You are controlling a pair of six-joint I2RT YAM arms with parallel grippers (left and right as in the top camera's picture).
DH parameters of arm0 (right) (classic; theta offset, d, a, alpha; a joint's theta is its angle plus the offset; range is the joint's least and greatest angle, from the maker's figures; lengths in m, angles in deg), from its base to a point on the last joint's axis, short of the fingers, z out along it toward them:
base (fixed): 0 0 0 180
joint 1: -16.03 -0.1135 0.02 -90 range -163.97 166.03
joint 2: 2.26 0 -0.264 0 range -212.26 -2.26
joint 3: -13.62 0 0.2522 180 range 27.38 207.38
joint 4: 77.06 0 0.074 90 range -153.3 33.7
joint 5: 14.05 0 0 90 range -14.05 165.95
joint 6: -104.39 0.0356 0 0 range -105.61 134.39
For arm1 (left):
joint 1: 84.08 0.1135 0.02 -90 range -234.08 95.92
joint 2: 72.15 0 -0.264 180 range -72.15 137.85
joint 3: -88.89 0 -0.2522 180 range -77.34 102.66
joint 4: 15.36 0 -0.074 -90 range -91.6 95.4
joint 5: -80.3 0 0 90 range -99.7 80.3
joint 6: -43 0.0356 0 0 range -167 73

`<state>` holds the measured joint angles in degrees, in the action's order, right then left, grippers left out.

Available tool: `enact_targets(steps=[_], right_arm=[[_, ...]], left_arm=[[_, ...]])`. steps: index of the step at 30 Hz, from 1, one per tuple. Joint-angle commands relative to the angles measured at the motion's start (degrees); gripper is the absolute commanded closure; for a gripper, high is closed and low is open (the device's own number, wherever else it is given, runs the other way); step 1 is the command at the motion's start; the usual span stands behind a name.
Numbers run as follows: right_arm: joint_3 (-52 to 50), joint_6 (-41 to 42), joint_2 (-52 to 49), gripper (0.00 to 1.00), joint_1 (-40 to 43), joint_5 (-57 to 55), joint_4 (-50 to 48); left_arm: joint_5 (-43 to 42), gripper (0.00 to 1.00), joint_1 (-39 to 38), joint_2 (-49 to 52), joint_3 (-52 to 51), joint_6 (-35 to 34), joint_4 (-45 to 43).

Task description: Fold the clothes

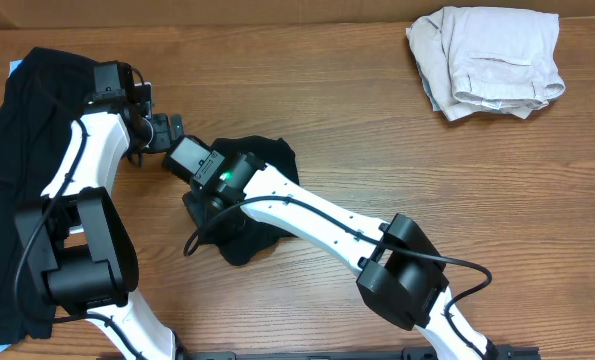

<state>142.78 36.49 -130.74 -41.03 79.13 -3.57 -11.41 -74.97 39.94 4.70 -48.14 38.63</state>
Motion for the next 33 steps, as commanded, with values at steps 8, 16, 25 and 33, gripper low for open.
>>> enact_targets(steps=[8,16,25,33], right_arm=[[3.23,3.5,3.23,0.4,6.73,1.44,6.34],[0.57,7.89,3.96,0.43,17.73,11.5,7.72],[-10.62,9.49,3.93,0.33,18.12,12.11,-0.92],[-17.44,14.91,2.54,0.2,19.98,9.33,-6.95]], left_arm=[[0.22,0.0,0.04,0.11,-0.28,-0.57,-0.22],[0.2,0.0,0.04,0.11,-0.28,-0.59,-0.48],[0.17,0.0,-0.02,0.11,-0.28,-0.59,-0.44],[0.17,0.0,-0.02,0.11,-0.28,-0.59,-0.15]])
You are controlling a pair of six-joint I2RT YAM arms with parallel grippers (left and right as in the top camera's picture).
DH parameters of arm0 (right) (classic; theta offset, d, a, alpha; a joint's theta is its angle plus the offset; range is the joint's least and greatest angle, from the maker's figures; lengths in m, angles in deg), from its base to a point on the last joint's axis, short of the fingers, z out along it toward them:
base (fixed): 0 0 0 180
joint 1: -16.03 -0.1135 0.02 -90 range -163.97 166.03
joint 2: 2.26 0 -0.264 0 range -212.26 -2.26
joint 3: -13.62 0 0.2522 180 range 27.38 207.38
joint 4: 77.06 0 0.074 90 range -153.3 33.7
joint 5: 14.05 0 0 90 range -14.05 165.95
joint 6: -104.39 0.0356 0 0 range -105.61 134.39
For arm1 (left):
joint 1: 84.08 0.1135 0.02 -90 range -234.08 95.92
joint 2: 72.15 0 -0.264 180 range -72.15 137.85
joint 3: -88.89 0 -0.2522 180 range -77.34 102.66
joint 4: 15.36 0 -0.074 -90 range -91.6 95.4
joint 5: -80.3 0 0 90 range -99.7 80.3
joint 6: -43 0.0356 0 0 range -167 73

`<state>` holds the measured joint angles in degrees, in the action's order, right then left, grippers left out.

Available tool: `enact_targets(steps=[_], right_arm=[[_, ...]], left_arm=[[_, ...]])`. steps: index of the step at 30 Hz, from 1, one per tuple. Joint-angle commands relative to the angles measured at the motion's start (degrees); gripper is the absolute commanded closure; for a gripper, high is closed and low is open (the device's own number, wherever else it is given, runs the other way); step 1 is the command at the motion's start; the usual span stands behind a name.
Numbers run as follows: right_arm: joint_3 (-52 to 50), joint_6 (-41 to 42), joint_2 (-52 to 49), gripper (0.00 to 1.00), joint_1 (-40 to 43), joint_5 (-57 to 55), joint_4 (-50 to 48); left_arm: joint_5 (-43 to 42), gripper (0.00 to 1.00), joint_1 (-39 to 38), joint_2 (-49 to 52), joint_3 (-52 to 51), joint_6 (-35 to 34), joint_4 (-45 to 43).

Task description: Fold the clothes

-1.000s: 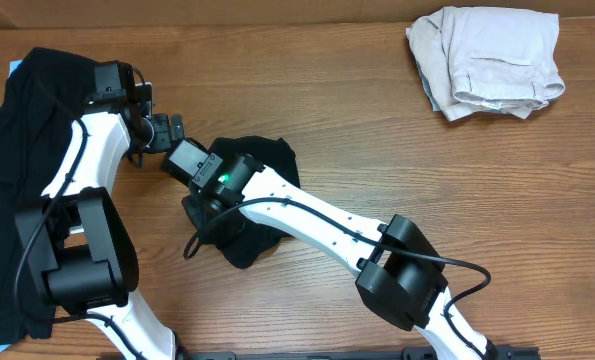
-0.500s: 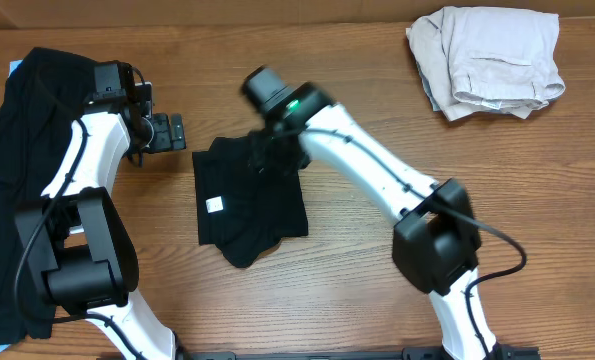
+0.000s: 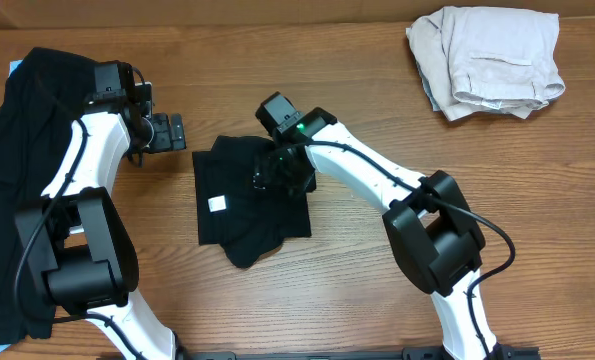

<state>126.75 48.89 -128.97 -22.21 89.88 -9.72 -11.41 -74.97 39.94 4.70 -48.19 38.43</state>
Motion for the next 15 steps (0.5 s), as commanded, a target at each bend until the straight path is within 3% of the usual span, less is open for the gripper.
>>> enact_targets(steps=[1,10,15], right_arm=[[-1.44,3.17,0.5,0.2,1.49,-1.38,-0.85],[-1.31,1.07,-0.5,0.21,5.33,2.05,-0.98],[-1.33,-0.42,-0.61,0.29,7.06,2.25,0.26]], left_arm=[[0.17,0.0,-0.02,0.11,-0.28,-0.55,0.0],[0.2,0.0,-0.02,0.11,-0.28,-0.55,-0.11],[0.2,0.0,-0.02,0.11,-0.28,-0.55,-0.26]])
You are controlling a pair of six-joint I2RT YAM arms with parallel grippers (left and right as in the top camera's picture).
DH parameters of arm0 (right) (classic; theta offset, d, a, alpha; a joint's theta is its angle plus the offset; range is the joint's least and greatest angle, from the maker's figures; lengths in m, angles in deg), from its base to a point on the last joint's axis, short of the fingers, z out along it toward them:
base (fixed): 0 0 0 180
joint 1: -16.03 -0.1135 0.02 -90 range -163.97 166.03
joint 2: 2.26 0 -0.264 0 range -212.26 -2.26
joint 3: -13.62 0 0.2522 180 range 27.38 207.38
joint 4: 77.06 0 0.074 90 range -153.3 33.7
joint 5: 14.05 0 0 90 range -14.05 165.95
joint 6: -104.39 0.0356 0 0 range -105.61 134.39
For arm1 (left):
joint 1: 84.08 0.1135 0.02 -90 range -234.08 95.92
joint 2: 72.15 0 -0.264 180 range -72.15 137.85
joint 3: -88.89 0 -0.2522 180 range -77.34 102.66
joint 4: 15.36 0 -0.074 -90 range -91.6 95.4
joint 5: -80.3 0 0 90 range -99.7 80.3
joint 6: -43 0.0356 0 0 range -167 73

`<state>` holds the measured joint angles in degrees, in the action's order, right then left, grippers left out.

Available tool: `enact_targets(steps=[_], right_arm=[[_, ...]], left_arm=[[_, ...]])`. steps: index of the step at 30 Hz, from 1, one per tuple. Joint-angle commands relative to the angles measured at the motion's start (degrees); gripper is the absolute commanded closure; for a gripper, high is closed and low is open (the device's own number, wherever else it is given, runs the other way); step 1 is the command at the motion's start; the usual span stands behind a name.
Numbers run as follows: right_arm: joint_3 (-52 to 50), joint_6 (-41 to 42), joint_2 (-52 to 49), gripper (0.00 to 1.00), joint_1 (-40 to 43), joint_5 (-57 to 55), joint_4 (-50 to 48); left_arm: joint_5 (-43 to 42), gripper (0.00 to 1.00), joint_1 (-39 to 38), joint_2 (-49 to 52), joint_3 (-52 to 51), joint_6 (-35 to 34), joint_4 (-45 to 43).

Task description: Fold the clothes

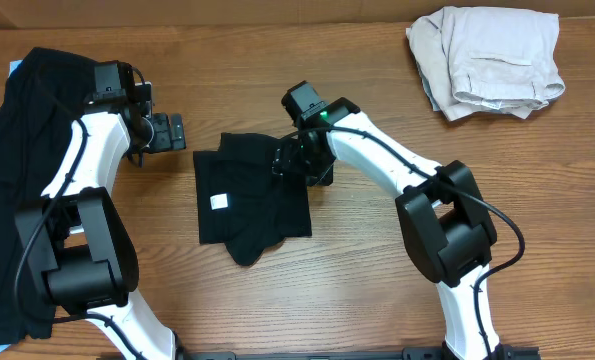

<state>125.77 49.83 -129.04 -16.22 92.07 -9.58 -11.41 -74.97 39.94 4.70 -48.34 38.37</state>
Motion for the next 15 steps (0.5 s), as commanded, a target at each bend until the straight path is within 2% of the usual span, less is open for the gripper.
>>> enact_targets(steps=[1,5,8,9,15], right_arm=[[-0.35,-1.36,-0.55,0.35,1.05,0.09,0.13],[-0.35,-1.38,-0.66,0.7,0.0,0.04,-0.33],[-0.33,-1.38,-0.66,0.93,-0.42,-0.2,-0.59],[-0.33,-1.36,-0.66,0.96,-0.42,-0.44,-0.48],[0.52,-3.15,-0.63,0.96,4.09,-1.51,2.82]], left_arm=[[0.2,0.0,-0.02,0.11,-0.28,-0.39,-0.15],[0.17,0.0,-0.02,0.11,-0.28,-0.39,-0.15],[0.17,0.0,-0.02,0.11,-0.28,-0.39,-0.13],[0.2,0.0,-0.02,0.11,-0.28,-0.39,-0.13],[0.2,0.0,-0.02,0.11,-0.28,-0.39,-0.13]])
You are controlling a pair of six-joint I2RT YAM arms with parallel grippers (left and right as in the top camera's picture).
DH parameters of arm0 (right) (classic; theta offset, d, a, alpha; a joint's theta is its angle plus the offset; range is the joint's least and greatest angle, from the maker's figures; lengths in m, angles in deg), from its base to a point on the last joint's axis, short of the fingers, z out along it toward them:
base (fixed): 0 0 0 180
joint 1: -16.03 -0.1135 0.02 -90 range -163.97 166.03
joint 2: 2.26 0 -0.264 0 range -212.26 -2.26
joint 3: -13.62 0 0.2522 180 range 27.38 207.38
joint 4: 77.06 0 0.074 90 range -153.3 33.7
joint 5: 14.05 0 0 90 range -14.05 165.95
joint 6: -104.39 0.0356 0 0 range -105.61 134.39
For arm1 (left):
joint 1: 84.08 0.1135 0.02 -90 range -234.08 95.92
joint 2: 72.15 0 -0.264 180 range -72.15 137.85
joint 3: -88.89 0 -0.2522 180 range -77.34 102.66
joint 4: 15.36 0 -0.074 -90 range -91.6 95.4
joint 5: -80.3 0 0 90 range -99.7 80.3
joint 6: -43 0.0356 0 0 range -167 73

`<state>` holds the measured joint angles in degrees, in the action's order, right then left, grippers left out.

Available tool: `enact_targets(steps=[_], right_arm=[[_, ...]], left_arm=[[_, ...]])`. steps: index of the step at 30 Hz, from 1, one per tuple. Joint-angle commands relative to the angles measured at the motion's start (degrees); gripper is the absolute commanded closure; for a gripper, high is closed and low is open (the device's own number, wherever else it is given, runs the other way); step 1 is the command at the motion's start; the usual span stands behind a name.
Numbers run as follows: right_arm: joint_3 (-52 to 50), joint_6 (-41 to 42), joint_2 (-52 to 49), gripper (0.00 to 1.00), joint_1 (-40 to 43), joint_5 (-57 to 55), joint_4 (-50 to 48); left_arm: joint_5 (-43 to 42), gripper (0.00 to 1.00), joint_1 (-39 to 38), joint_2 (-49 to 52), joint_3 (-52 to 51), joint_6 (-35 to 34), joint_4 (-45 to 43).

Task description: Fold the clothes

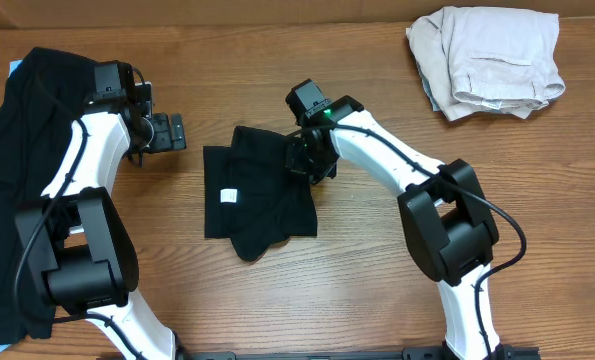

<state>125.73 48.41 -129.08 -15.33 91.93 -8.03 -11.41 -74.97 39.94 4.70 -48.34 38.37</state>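
Observation:
A small black garment lies mostly flat at the table's middle, with a white label facing up and a lump hanging at its lower edge. My right gripper is down on the garment's upper right edge. Its fingertips are hidden under the wrist, and the cloth bunches toward them. My left gripper hovers left of the garment, apart from it, open with nothing between its fingers.
A heap of black clothes covers the table's left side under the left arm. A folded beige pile sits at the far right corner. Bare wooden table lies in front of the garment.
The black garment has shifted a little to the right, and its upper edge is bunched nearer the right gripper. The right gripper sits slightly lower. The left arm has not moved.
The right gripper was first at the garment's left side, close to the left gripper, with the cloth crumpled beneath its arm. Then the garment lay spread with its label up and the gripper at its right. Then the gripper was at the upper right edge, and now the cloth has shifted right.

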Motion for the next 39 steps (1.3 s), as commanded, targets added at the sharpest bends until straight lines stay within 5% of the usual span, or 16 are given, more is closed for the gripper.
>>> enact_targets(steps=[1,8,10,21,26,32,39], right_arm=[[0.87,-2.71,-0.59,0.96,4.66,-1.7,2.23],[3.91,-9.33,-0.59,0.96,16.61,-6.54,9.77],[5.01,-10.75,-0.52,0.89,19.76,-6.51,11.56],[17.38,-14.49,2.08,0.41,19.32,-6.12,22.03],[18.93,-8.68,2.32,0.0,10.58,-10.84,20.0],[17.44,2.32,0.44,0.0,2.36,-25.53,18.21],[17.44,1.95,-6.47,0.0,0.57,-22.36,15.69]], left_arm=[[0.2,0.0,-0.02,0.11,-0.28,-0.39,-0.13],[0.2,0.0,-0.02,0.11,-0.31,-0.39,-0.17],[0.2,0.0,-0.02,0.11,-0.28,-0.39,-0.17],[0.2,0.0,-0.02,0.11,-0.28,-0.39,-0.22],[0.2,0.0,-0.02,0.11,-0.28,-0.39,-0.2],[0.2,0.0,-0.02,0.11,-0.28,-0.37,-0.17],[0.2,0.0,-0.02,0.11,-0.28,-0.37,-0.17]])
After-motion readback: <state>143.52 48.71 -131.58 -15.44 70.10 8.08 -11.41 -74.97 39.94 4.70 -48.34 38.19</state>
